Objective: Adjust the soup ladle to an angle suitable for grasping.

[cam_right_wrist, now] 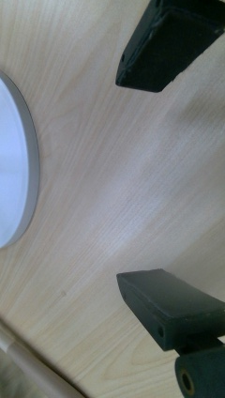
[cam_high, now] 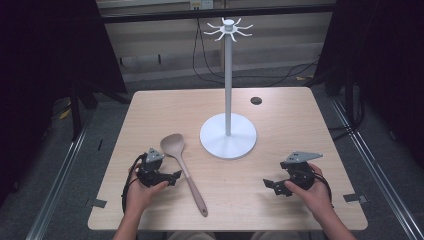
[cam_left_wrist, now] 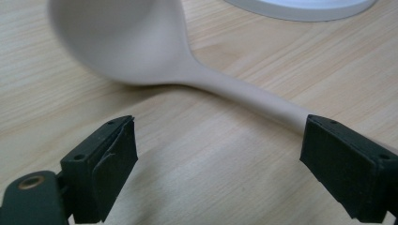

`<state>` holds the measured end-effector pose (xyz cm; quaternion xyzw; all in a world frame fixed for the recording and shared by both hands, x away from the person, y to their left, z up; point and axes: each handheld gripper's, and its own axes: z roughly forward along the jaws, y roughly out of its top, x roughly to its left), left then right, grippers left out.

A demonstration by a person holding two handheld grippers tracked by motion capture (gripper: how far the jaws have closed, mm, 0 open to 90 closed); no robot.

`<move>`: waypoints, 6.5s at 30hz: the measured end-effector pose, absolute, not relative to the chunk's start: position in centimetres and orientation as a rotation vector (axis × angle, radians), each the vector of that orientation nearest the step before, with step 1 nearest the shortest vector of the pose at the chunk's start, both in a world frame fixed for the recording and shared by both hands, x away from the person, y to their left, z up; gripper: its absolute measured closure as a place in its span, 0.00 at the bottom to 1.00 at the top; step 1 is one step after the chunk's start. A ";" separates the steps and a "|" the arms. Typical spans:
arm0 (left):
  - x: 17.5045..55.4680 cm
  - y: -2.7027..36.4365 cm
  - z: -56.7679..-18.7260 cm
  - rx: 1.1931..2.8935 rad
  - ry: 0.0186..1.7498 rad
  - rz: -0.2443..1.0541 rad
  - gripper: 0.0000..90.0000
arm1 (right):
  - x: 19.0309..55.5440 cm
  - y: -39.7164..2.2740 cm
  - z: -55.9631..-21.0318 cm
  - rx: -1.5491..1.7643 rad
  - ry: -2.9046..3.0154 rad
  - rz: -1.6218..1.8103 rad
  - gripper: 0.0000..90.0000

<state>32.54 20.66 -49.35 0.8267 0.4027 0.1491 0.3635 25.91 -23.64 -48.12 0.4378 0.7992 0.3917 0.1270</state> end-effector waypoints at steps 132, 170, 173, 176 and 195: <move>33.2 11.1 -49.9 2.273 0.685 0.152 0.99 | 22.9 -27.2 -48.7 1.400 2.207 1.146 0.07; 33.4 11.2 -49.0 2.217 0.696 0.161 0.94 | 22.7 -27.3 -48.6 1.400 2.206 1.190 0.07; 33.7 12.0 -48.4 2.204 0.712 0.190 0.94 | 22.8 -27.1 -48.5 1.393 2.212 1.190 0.07; 34.3 12.9 -48.0 2.215 0.707 0.222 0.93 | 22.9 -27.1 -48.4 1.385 2.211 1.198 0.07; 36.0 13.1 -47.6 2.395 0.568 0.284 0.40 | 22.8 -27.3 -48.4 1.395 2.205 1.198 0.07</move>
